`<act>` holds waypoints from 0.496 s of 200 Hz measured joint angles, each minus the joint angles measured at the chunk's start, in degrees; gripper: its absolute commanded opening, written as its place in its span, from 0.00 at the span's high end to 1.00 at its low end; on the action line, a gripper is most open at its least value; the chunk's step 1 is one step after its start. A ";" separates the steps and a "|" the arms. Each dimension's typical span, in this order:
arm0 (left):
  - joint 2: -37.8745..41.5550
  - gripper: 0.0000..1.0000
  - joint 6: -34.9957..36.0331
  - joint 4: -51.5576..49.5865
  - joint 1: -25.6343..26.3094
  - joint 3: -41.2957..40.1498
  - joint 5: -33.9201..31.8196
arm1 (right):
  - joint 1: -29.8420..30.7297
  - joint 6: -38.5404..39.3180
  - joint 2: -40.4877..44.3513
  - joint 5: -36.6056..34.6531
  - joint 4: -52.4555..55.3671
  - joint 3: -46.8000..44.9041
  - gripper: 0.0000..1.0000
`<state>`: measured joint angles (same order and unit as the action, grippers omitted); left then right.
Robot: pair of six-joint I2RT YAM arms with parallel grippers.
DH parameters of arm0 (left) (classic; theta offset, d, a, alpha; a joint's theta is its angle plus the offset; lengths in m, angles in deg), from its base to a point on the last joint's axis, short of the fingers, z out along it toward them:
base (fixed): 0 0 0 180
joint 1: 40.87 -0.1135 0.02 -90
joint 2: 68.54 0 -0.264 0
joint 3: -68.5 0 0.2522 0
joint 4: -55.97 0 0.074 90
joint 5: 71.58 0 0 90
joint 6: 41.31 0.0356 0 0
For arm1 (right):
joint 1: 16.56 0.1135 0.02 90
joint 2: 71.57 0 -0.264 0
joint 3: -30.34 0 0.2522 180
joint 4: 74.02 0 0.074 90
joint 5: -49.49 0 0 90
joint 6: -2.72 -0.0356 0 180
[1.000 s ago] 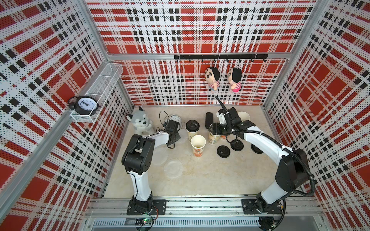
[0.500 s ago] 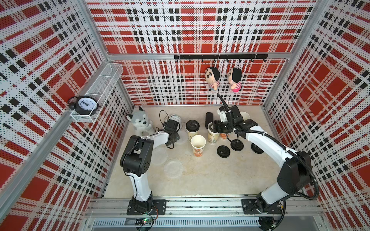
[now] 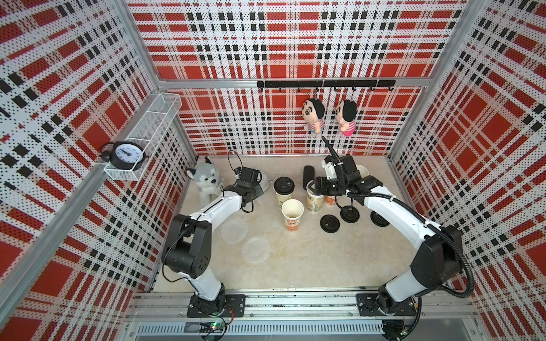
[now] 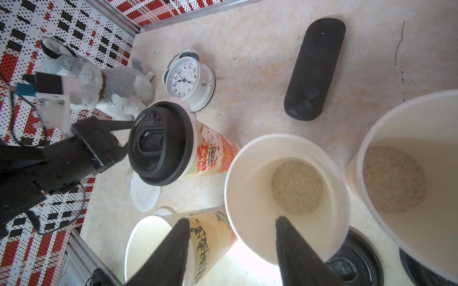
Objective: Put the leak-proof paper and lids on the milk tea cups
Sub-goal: Pick up the leak-proof paper from the center of the board.
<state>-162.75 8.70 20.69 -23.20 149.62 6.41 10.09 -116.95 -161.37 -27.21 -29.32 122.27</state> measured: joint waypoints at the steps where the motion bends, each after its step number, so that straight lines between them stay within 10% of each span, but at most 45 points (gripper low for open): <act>1: 0.11 1.00 0.00 -0.02 0.00 0.04 -0.02 | 0.00 0.00 0.02 0.00 0.00 0.00 0.41; 99: 17.00 1.00 2.73 -14.43 5.95 12.24 -0.44 | -0.28 0.02 0.66 0.66 -0.42 0.13 0.41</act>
<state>-145.75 11.43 6.27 -17.26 161.86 5.97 9.81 -116.93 -160.72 -26.55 -29.74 122.40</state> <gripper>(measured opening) 0.043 0.592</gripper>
